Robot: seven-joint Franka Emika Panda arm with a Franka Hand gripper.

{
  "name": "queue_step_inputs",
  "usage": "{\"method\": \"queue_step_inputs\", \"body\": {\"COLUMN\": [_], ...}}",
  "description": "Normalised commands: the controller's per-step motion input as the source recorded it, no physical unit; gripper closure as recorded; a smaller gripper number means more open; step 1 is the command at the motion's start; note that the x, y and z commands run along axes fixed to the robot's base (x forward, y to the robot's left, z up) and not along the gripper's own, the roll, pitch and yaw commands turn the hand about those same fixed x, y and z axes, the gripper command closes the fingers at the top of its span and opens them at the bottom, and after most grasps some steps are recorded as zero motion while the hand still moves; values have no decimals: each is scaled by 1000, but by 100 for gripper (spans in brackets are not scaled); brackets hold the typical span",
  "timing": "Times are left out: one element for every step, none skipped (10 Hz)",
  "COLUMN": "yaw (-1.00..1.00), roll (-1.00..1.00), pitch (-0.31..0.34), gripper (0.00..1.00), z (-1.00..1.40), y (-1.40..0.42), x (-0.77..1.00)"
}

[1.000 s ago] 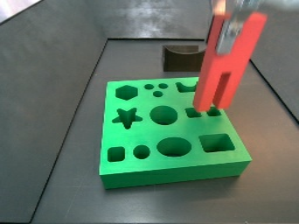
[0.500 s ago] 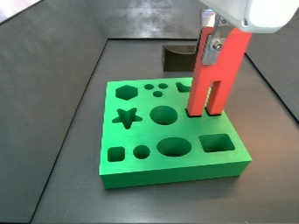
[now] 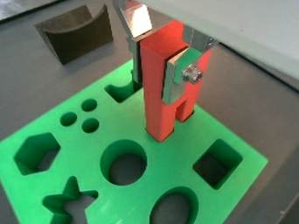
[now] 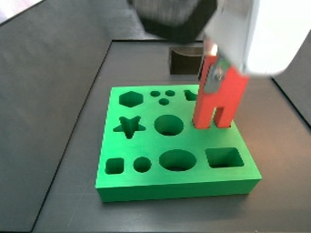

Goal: Pick up the double-square object. Move up. Move to above the board. Insert the double-square object.
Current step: Insert the double-square object.

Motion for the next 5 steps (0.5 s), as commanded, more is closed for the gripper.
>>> {"method": "queue_step_inputs", "body": {"yaw": [0, 0, 0, 0, 0], "roll": [187, 169, 171, 39, 0], "pitch": [0, 0, 0, 43, 0], "gripper": [100, 100, 100, 100, 100], "z": [-891, -966, -983, -154, 0], "y": [-23, 0, -26, 0, 0], "x": [0, 40, 6, 51, 0]}}
